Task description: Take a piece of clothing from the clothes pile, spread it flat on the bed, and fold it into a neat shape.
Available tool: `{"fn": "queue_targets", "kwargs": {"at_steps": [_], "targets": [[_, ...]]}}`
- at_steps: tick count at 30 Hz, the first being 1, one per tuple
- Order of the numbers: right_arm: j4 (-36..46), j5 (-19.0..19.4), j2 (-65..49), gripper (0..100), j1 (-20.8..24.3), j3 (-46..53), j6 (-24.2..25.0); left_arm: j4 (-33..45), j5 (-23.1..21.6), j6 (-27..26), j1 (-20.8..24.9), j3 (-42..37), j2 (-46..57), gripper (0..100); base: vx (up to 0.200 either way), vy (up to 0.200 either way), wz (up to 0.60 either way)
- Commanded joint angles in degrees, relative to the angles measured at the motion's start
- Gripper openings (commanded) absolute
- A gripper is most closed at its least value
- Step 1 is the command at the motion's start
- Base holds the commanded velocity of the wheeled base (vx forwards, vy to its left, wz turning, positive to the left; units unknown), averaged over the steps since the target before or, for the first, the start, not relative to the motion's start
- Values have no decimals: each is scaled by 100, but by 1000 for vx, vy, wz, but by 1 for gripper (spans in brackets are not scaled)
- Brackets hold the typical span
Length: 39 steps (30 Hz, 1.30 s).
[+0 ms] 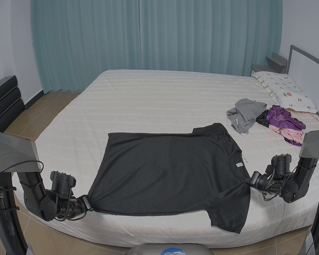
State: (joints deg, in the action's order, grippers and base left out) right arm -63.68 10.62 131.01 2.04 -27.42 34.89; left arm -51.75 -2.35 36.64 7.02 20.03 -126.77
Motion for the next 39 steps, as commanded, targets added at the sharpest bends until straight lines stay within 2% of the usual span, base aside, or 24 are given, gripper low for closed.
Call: {"fn": "queue_targets", "kwargs": {"at_steps": [1,4,6,12,14,16,18,19,22,31,39], "targets": [[58,10,179,100,34,-211,-35,-2,-2,1,1,1,-23,0,0,0,0],[84,72,232,100,16,-273,-70,-2,-2,1,1,1,-23,0,0,0,0],[-12,336,144,100,-54,-185,-61,-2,-2,9,1,1,-23,0,0,0,0],[-109,643,-234,100,-212,237,-123,-11,7,106,1,10,-14,0,0,0,0],[-162,951,-445,100,-212,738,-272,-11,-2,115,1,19,-14,0,0,0,0],[-250,1048,-445,100,-204,1054,-483,-11,-2,115,1,19,-14,0,0,0,0],[-259,1048,-436,100,-204,1081,-492,-11,-2,115,1,10,-14,0,0,0,0],[-487,1144,-296,100,-133,1485,-791,-11,-2,115,1,19,-14,0,0,0,0],[-944,1276,-85,100,-72,1907,-905,-11,-2,115,1,10,-14,0,0,0,0],[-2386,1215,803,100,148,2460,-984,-11,-2,115,1,10,-14,0,0,0,0],[-2517,1100,900,100,183,2469,-993,-11,-2,115,1,10,-14,0,0,0,0]]}}
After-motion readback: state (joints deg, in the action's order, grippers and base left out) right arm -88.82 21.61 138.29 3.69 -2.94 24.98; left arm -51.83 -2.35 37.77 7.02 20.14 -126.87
